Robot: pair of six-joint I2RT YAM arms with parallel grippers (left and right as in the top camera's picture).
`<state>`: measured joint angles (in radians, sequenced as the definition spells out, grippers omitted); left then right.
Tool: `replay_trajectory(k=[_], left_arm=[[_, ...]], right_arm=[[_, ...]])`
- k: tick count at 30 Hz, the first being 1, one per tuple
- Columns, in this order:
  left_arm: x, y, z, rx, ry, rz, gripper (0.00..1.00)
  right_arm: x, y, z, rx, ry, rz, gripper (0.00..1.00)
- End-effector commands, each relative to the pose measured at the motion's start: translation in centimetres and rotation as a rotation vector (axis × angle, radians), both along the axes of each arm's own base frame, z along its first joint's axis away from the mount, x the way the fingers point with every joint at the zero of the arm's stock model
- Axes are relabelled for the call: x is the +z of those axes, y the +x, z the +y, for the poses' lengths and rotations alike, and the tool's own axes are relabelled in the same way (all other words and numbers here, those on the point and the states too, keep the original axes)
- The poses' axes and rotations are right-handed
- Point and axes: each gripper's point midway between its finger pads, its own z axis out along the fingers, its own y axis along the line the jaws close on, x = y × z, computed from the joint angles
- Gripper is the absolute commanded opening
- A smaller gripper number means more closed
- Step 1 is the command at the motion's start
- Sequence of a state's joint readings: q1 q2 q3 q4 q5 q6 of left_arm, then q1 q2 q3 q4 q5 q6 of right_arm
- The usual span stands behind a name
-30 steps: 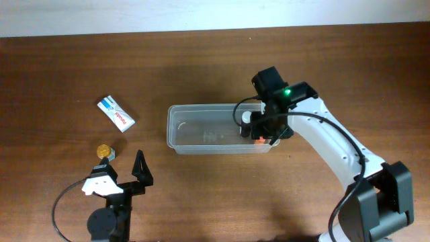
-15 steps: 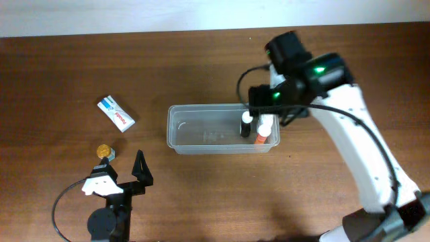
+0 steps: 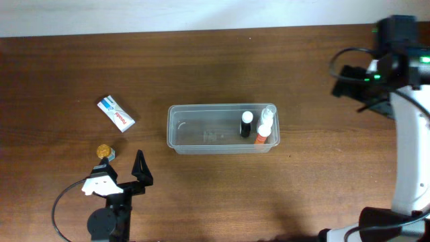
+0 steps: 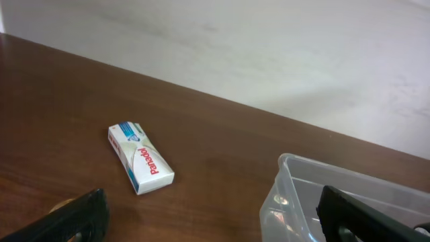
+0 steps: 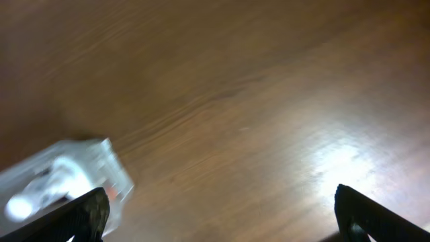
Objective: Pack container
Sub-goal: 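Open the right gripper and withdraw it to the right side, then move the left gripper over the white Panadol box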
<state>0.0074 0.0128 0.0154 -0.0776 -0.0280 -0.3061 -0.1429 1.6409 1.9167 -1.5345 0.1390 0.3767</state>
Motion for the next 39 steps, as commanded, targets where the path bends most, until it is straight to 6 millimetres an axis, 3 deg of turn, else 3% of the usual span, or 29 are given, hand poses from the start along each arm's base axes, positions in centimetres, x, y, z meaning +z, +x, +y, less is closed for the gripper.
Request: replay_trajectory(k=[1,7,12,14,20,25,30,32,39], left_arm=[[0.6,0.0,1.2,0.067,0.012,-0.032,0.99],[0.9,-0.1,1.5,0.084,0.014,-0.041,1.00],[6.0,-0.5,-1.9,-0.110,0.056,-0.208,1.00],[7.4,-0.8,-1.7,-0.099,0.102,-0.216,0.99],[9.7,-1.0,1.3,0.039,0.240,0.059,0.99],[11.1,1.5,2.0,0.025,0.224,0.286,0.99],[8.3,5.4,0.2,-0.124,0.164,0.549,0.99],[5.9,7.1,-1.1,-0.217,0.112,0.656,0.99],[-2.5,8.3,-6.4,-0.527,-0.137,0.923,0.99]], right_arm=[[0.9,-0.9,-3.0,-0.085,-0.037,-0.017,0.98],[0.8,-1.7,-5.3,-0.157,-0.037,-0.015,0.98],[0.9,-1.7,-5.4,-0.161,-0.037,-0.016,0.98],[0.9,-1.7,-5.4,-0.161,-0.037,-0.016,0.98],[0.9,-1.7,-5.4,-0.161,-0.037,-0.016,0.99],[0.9,-1.7,-5.4,-0.161,-0.037,-0.016,0.98],[0.9,-1.7,-5.4,-0.161,-0.037,-0.016,0.98],[0.9,-1.7,-5.4,-0.161,-0.037,-0.016,0.98],[0.9,-1.7,-5.4,-0.161,-0.037,-0.016,0.98]])
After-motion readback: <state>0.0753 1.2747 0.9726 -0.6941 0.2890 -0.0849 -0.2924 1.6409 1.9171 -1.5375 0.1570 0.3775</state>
